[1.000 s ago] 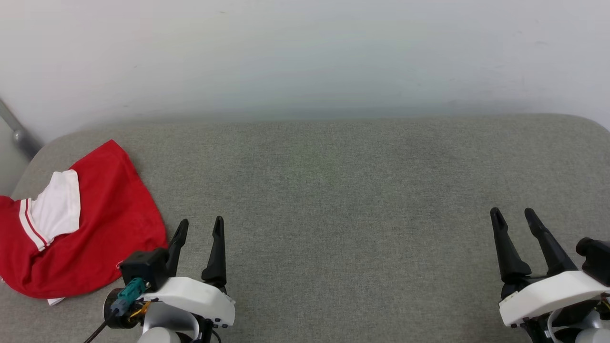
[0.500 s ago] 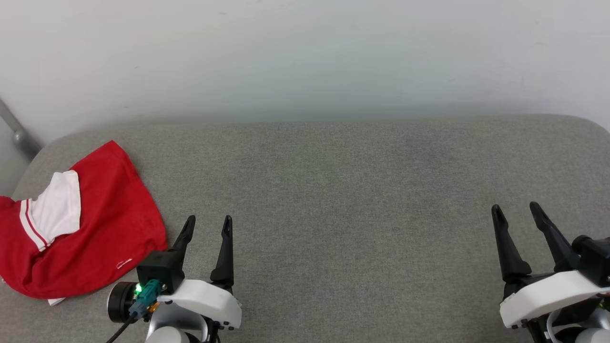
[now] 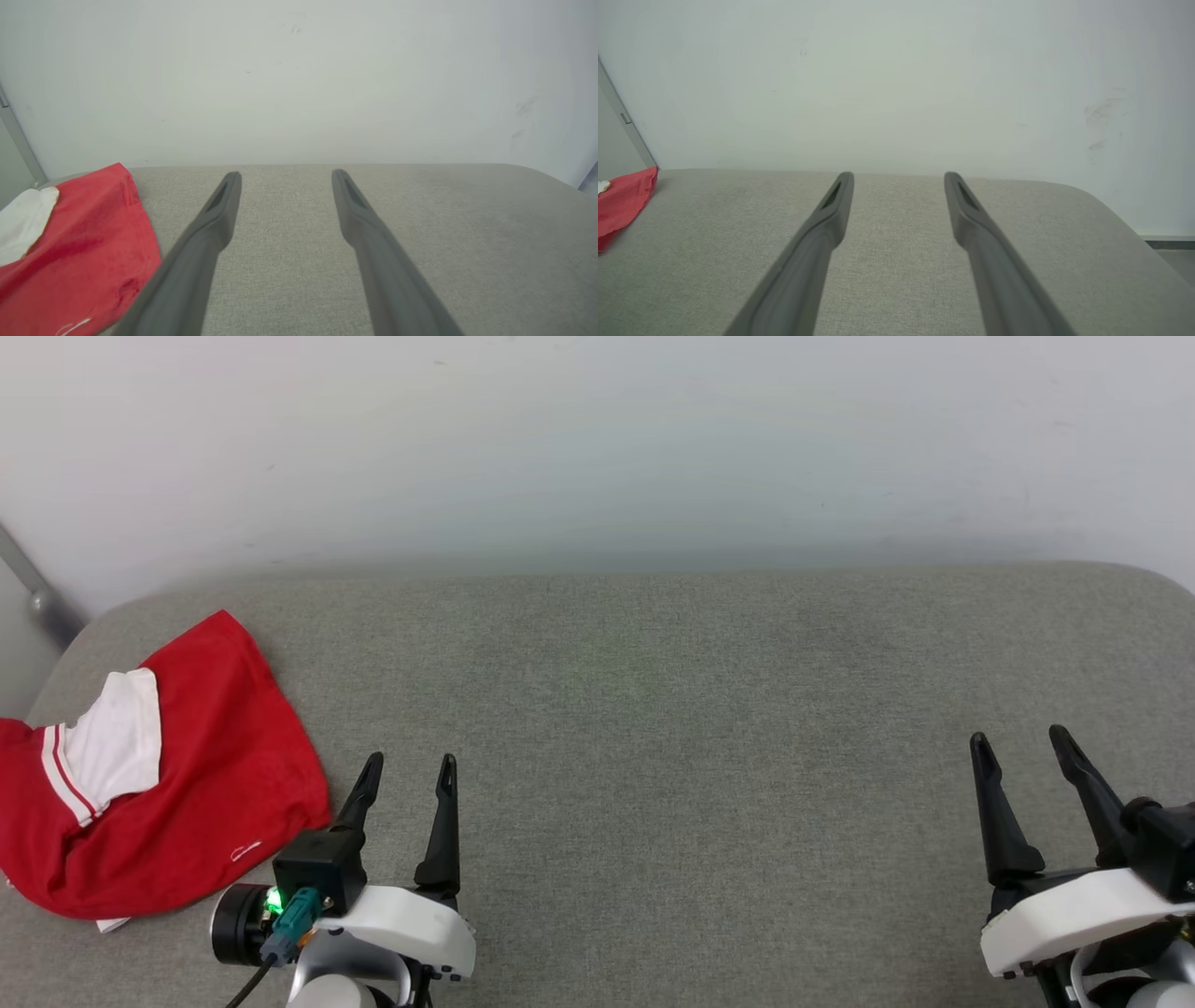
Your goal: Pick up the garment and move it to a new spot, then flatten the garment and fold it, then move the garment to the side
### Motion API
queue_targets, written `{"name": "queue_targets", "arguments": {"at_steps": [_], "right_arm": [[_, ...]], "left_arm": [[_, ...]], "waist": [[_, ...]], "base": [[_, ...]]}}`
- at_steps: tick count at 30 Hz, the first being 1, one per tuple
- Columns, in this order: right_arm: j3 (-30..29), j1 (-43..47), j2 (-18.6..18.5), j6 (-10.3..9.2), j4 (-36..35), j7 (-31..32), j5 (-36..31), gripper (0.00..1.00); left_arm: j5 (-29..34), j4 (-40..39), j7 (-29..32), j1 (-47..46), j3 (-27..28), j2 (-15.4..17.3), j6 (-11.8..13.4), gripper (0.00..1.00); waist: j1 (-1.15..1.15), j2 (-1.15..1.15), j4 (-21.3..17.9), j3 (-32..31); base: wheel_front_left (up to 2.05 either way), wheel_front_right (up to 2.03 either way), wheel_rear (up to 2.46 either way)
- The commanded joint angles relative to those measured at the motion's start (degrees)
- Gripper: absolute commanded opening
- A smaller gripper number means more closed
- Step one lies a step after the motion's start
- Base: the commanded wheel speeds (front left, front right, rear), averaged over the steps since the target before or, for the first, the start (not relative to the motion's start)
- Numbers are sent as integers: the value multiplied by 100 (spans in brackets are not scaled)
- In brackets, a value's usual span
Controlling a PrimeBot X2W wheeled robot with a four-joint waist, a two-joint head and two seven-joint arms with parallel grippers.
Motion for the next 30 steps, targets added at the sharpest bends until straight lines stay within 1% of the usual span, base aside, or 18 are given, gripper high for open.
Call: {"name": "queue_targets", "arguments": {"at_steps": [1,20,30], "right_arm": [[-26,54,21,-1,-69,-4,-121,100],[-60,118,156,-2,-216,-41,-764,100],[-127,139,210,-2,-127,-68,-562,100]], "left_arm": [[107,-32,-50,-23,26,-30,-26,100],[545,98,-246,45,270,-241,-218,100],[391,194,-233,74,417,-364,-300,100]], "waist": [[0,0,3,1],[0,0,24,4],[0,0,55,1]], "base": [[0,0,0],[0,0,0],[0,0,0]]}}
